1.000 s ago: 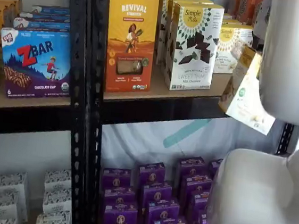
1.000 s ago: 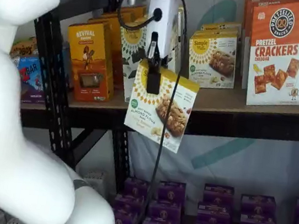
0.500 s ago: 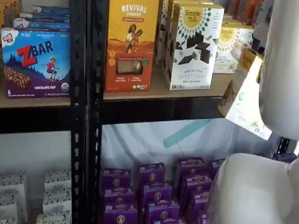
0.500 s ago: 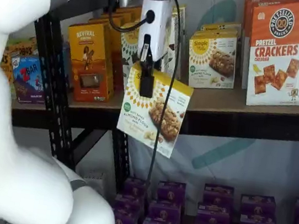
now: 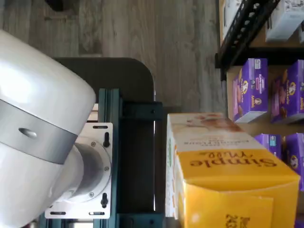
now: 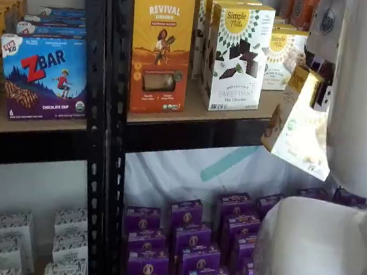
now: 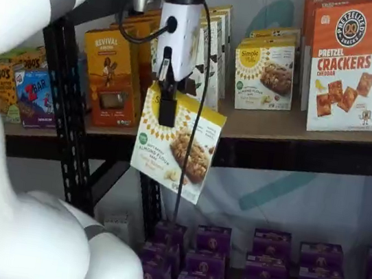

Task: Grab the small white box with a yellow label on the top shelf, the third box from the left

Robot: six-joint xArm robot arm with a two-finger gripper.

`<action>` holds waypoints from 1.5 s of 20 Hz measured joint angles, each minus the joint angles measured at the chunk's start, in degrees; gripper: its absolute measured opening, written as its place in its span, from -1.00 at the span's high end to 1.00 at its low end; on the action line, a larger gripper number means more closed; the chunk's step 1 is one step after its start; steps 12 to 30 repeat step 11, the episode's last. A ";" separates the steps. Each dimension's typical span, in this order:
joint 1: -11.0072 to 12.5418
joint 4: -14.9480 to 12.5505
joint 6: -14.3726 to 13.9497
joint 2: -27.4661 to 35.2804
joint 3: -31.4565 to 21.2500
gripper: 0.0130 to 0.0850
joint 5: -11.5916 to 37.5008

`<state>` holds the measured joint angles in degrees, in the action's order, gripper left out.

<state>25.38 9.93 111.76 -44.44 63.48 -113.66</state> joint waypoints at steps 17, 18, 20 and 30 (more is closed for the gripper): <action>-2.64 0.10 -2.78 -1.78 -1.04 0.33 -1.57; -2.64 0.10 -2.78 -1.78 -1.04 0.33 -1.57; -2.64 0.10 -2.78 -1.78 -1.04 0.33 -1.57; -2.64 0.10 -2.78 -1.78 -1.04 0.33 -1.57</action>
